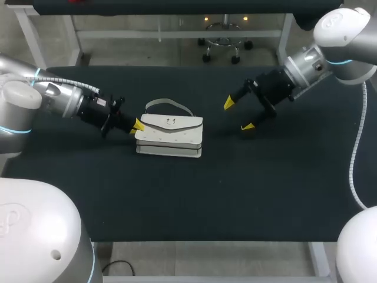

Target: Pick up the bag, open it, inspect its contents, close it, and place it on the opposite side

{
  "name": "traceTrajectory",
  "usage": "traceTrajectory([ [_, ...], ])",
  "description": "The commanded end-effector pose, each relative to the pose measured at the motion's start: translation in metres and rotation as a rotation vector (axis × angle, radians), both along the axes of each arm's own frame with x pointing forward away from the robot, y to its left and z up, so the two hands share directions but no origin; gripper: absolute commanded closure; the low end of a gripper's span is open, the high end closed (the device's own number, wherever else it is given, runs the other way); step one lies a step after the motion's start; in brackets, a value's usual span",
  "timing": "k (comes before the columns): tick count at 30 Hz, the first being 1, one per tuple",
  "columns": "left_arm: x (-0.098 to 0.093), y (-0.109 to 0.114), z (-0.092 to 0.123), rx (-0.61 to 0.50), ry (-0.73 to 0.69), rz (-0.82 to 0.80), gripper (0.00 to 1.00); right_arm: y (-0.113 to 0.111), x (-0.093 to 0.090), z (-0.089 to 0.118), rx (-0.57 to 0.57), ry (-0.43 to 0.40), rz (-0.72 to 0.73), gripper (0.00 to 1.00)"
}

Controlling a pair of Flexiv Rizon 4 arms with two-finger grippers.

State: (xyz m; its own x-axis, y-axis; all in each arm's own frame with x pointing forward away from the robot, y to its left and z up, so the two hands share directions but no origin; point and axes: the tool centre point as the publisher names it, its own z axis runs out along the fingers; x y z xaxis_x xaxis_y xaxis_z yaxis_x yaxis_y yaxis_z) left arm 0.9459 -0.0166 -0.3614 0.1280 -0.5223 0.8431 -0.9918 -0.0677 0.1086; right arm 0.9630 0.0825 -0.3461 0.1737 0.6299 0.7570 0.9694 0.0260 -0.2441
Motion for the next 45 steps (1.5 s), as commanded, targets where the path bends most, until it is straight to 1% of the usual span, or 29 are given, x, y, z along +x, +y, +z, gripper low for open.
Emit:
traceTrajectory([
  [1,0.007,0.006,-0.002,0.019,-0.033,0.015,1.00,-0.016,0.007,0.002,-0.048,-0.044,-0.029,0.00],
  [5,0.015,0.019,-0.001,0.028,-0.072,0.017,1.00,-0.040,0.017,0.005,-0.112,-0.093,-0.057,0.00],
  [10,0.025,0.034,0.000,0.045,-0.097,0.017,1.00,-0.073,0.029,0.006,-0.166,-0.107,-0.071,0.00],
  [13,0.032,0.045,-0.002,0.038,-0.097,-0.003,1.00,-0.088,0.033,0.006,-0.189,-0.117,-0.077,0.00],
  [15,0.039,0.055,-0.005,0.028,-0.097,-0.010,1.00,-0.100,0.038,0.006,-0.217,-0.130,-0.085,0.00],
  [19,0.051,0.072,-0.008,0.042,-0.102,-0.016,1.00,-0.123,0.047,0.005,-0.265,-0.168,-0.090,0.00],
  [23,0.063,0.088,-0.006,0.069,-0.111,-0.014,1.00,-0.145,0.057,0.008,-0.324,-0.196,-0.088,0.00],
  [25,0.067,0.097,-0.003,0.068,-0.117,-0.025,1.00,-0.154,0.061,0.012,-0.326,-0.205,-0.078,0.00],
  [26,0.069,0.101,-0.003,0.081,-0.122,-0.032,1.00,-0.158,0.062,0.013,-0.362,-0.212,-0.088,0.00],
  [29,0.075,0.111,0.000,0.091,-0.124,-0.036,1.00,-0.166,0.064,0.018,-0.420,-0.219,-0.092,0.00],
  [34,0.084,0.128,0.002,0.119,-0.125,-0.022,1.00,-0.180,0.065,0.022,-0.524,-0.213,-0.101,0.00],
  [35,0.085,0.131,0.002,0.135,-0.126,-0.017,1.00,-0.182,0.065,0.023,-0.530,-0.210,-0.098,0.00],
  [40,0.092,0.145,0.001,0.144,-0.124,-0.016,1.00,-0.194,0.065,0.027,-0.610,-0.205,-0.109,0.00],
  [45,0.097,0.158,-0.001,0.151,-0.124,-0.013,1.00,-0.206,0.067,0.031,-0.634,-0.211,-0.122,0.00],
])
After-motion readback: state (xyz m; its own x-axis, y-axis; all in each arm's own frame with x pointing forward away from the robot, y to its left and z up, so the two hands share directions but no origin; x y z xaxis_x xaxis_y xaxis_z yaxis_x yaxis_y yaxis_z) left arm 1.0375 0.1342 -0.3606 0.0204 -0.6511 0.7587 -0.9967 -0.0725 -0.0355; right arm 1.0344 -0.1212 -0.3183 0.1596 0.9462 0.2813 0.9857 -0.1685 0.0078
